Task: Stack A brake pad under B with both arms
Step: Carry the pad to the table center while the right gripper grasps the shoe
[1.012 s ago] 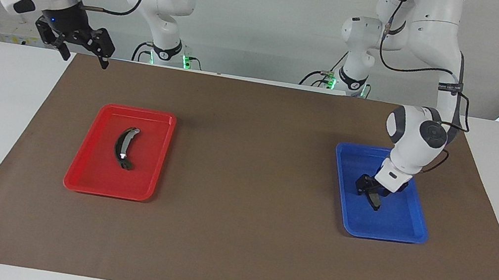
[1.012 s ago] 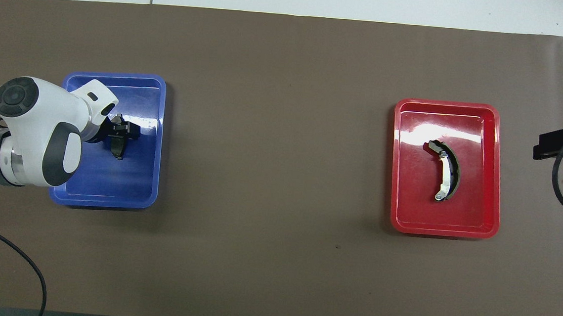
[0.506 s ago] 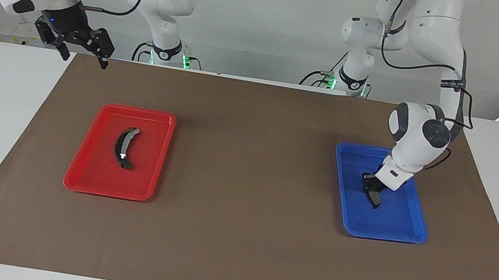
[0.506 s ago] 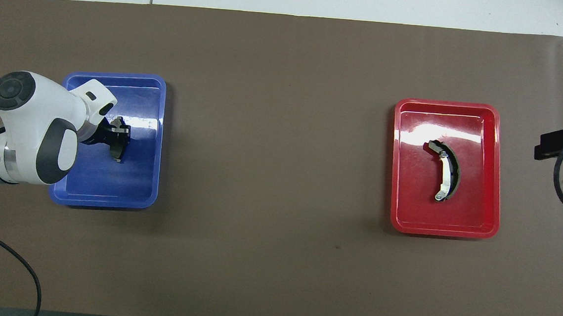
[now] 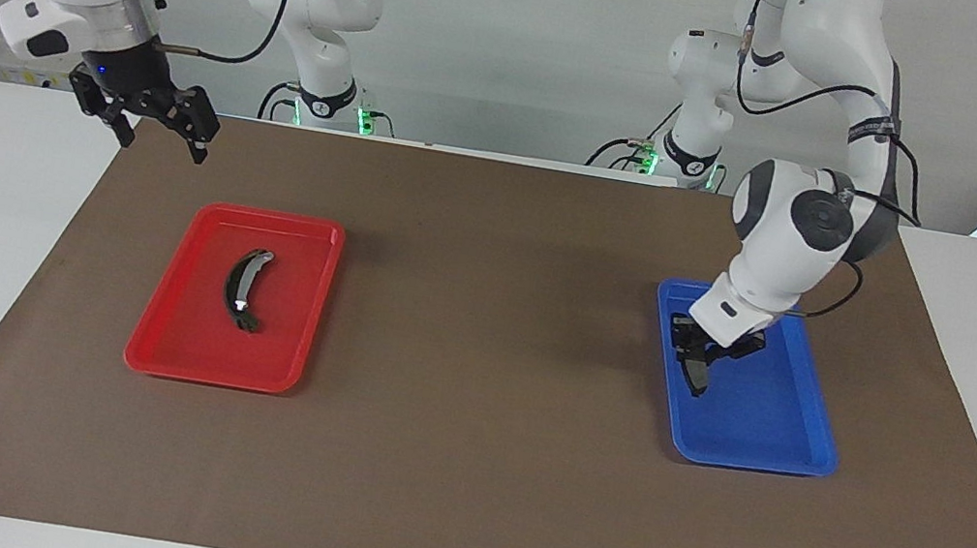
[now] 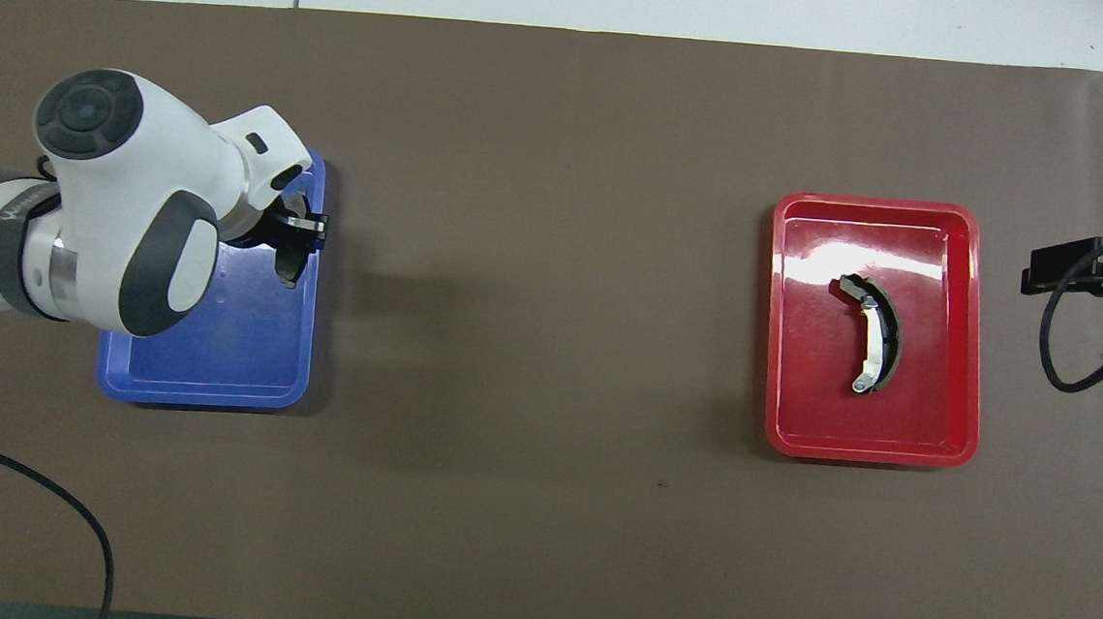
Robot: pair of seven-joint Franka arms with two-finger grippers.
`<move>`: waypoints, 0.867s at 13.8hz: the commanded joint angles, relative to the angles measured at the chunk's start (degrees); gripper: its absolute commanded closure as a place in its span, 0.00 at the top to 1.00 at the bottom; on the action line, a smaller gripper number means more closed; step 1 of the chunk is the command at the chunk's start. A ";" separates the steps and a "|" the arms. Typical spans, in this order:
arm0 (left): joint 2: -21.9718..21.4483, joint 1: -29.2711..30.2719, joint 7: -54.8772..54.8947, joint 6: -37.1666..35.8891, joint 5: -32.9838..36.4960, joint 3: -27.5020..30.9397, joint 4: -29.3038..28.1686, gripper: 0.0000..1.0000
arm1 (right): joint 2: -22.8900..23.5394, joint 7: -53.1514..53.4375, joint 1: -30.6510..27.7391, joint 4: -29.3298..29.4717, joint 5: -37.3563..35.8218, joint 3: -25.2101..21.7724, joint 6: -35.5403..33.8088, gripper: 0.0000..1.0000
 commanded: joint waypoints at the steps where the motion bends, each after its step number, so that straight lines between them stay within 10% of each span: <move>1: -0.16 -6.67 -6.22 2.31 0.17 0.69 -0.81 0.01 | -2.01 -1.45 -1.52 -11.04 0.25 0.39 8.59 1.00; 12: 9.84 -21.62 -23.99 9.51 -4.84 0.61 2.70 0.01 | 6.60 -7.06 -0.47 -30.23 1.66 0.57 38.49 1.00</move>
